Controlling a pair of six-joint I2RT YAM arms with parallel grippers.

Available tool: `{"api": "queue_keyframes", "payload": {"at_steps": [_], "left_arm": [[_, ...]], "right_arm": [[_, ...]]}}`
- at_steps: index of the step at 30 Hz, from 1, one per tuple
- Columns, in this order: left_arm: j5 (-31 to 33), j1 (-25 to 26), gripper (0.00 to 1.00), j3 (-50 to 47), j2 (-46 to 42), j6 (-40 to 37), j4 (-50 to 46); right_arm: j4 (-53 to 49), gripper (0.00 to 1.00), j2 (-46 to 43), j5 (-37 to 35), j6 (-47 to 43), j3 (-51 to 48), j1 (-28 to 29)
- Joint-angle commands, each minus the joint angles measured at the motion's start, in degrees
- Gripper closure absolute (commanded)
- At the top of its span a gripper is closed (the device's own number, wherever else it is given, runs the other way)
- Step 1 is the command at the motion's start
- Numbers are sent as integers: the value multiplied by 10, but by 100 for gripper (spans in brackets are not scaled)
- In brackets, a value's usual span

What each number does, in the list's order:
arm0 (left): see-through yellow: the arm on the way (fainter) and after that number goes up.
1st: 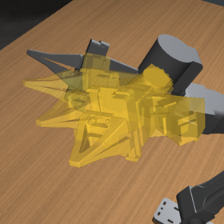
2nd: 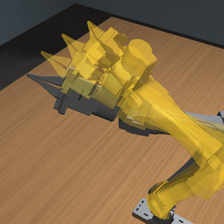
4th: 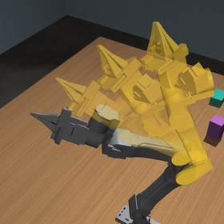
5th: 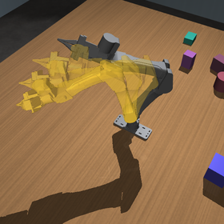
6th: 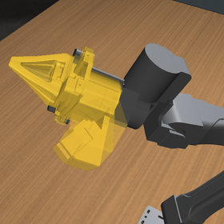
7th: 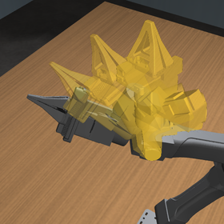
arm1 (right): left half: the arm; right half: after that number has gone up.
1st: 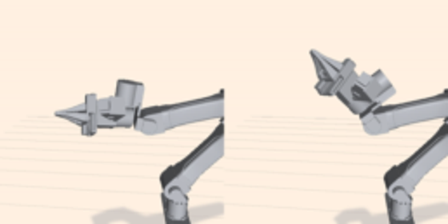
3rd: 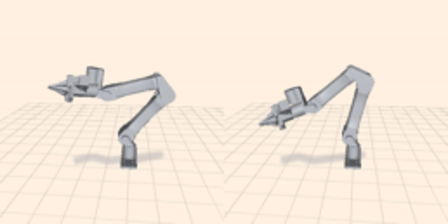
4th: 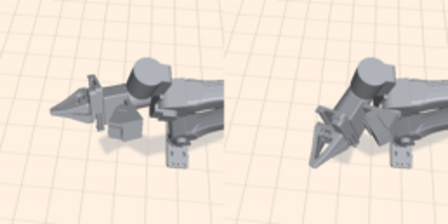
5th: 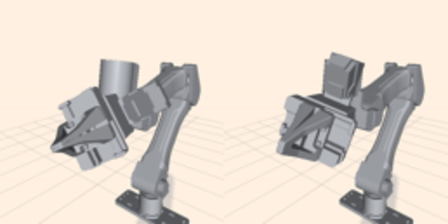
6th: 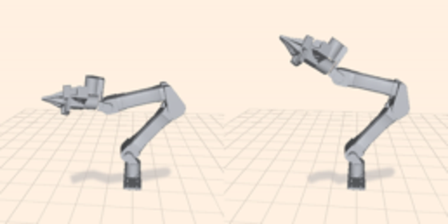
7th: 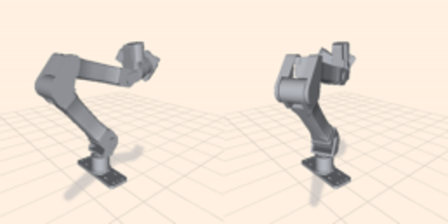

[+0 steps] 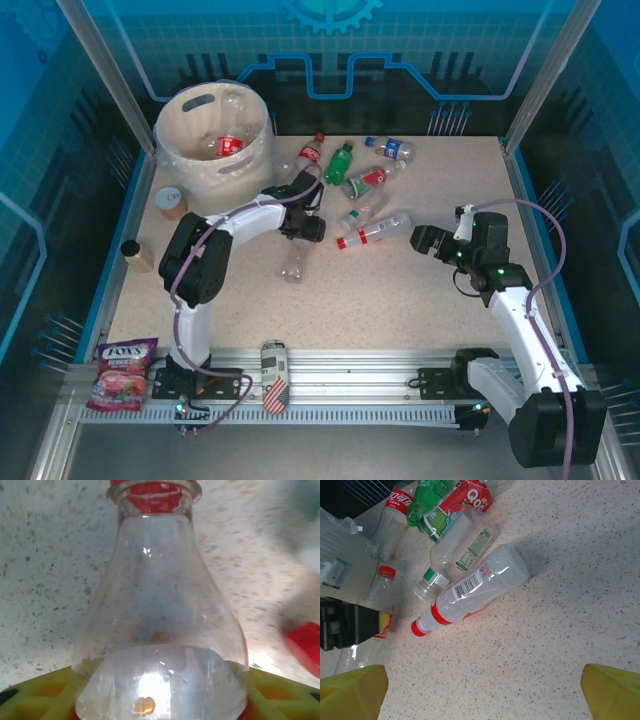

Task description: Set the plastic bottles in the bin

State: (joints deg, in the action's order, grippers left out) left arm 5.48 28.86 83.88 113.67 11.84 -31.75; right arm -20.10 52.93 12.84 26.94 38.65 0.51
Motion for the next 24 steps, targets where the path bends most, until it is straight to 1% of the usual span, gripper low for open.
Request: {"api": "queue_keyframes", "payload": {"at_steps": [1,4,7,10,13,15,17,18,20,23,24], "left_arm": [[-32,7,44,47,-76,-26,-18],[-37,7,47,78,-116,-47,-24],[-40,2,54,126,-149,-72,-32],[-61,-22,64,185,-168,-81,-41],[-98,-60,77,233,-184,-73,-29],[-128,-93,86,243,-201,-59,11],[-144,-129,98,238,-217,-34,61],[-145,-149,100,234,-223,-20,83],[-145,-191,100,228,-232,11,128],[-166,-257,100,219,-237,72,196],[-165,-273,100,216,-238,77,216]], "right_arm": [[1,0,-5,-3,-2,-3,-10],[0,0,-6,-3,-3,-2,-9],[0,0,-8,-2,-3,-2,-10],[-1,0,-10,-2,-2,-4,-10],[-2,0,-14,-2,-1,-6,-10],[-4,0,-17,-4,-3,-5,-10],[-6,0,-17,-4,-4,-4,-10],[-6,0,-17,-1,-4,-2,-11],[-12,0,-16,1,-5,3,-12],[-19,0,-19,-4,-9,9,-13],[-21,0,-20,-5,-11,10,-14]]}}
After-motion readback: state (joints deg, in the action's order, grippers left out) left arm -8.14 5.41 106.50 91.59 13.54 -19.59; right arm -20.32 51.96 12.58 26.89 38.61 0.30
